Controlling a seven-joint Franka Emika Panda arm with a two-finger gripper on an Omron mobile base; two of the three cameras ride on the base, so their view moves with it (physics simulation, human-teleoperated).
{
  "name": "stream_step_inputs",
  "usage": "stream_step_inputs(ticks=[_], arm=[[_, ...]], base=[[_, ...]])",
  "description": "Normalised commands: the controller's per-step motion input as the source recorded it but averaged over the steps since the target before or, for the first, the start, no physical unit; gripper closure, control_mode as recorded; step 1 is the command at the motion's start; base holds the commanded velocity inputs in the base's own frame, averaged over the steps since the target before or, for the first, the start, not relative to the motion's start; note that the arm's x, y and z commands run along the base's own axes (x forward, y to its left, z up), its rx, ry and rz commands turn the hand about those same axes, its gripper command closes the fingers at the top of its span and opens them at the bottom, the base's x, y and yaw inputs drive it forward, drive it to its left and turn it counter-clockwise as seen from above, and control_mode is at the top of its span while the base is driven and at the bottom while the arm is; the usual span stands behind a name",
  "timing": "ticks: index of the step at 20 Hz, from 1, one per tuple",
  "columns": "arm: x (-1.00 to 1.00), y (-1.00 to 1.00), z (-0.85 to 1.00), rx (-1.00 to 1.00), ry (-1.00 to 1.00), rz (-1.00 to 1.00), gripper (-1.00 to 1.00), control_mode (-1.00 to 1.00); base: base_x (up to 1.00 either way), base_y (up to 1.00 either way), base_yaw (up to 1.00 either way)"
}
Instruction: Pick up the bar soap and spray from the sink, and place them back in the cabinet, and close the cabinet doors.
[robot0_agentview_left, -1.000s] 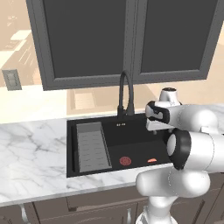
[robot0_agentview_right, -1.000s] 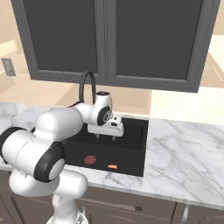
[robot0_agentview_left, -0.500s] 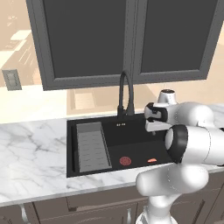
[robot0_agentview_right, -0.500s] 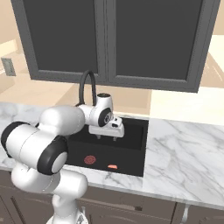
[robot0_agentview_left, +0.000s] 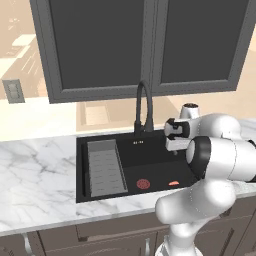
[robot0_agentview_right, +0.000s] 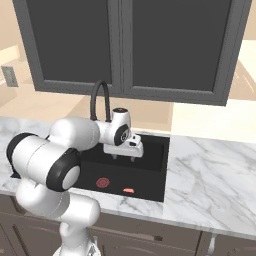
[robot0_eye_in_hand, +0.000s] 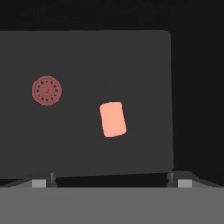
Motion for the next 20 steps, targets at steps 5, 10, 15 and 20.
stream_step_inputs(ticks=[5,10,15,20], arm=[[0.08,-0.02,-0.15,0.0,0.0,0.0,-1.0,-1.0],[0.04,0.0,-0.16,0.0,0.0,0.0,-1.0,-1.0],[0.01,0.0,-0.15,0.0,0.0,0.0,-1.0,-1.0],[0.0,0.0,-0.16,0.0,0.0,0.0,-1.0,-1.0]], base=[[0.0,0.0,0.0],[0.0,0.0,0.0],[0.0,0.0,0.0],[0.0,0.0,0.0]])
